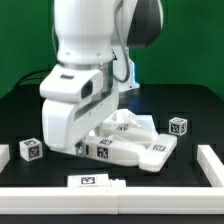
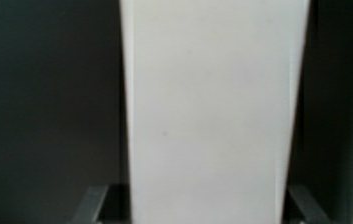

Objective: Assemble chair

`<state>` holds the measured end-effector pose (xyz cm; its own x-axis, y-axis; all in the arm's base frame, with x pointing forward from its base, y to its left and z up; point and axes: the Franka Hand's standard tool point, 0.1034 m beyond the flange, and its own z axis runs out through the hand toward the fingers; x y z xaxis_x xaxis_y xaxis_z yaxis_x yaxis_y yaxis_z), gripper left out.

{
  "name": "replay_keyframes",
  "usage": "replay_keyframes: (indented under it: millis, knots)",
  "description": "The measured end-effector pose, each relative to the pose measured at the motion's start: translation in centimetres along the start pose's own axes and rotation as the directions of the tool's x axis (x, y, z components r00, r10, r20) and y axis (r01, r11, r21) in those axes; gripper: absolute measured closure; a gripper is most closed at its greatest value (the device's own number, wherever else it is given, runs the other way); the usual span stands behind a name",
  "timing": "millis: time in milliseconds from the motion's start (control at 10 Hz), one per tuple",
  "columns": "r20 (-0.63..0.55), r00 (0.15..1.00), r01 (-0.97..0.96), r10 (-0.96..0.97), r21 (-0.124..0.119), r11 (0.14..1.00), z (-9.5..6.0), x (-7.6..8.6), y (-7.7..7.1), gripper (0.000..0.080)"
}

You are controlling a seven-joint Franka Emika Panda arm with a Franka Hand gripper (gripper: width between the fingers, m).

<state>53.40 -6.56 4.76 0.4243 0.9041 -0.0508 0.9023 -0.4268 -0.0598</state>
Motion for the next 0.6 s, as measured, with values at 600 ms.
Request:
replay_keyframes:
  millis: [600]
  knots:
    - [-0.001, 0.987, 0.16, -0.16, -0.026, 0.987, -3.2, -1.8, 0.6, 0.0517]
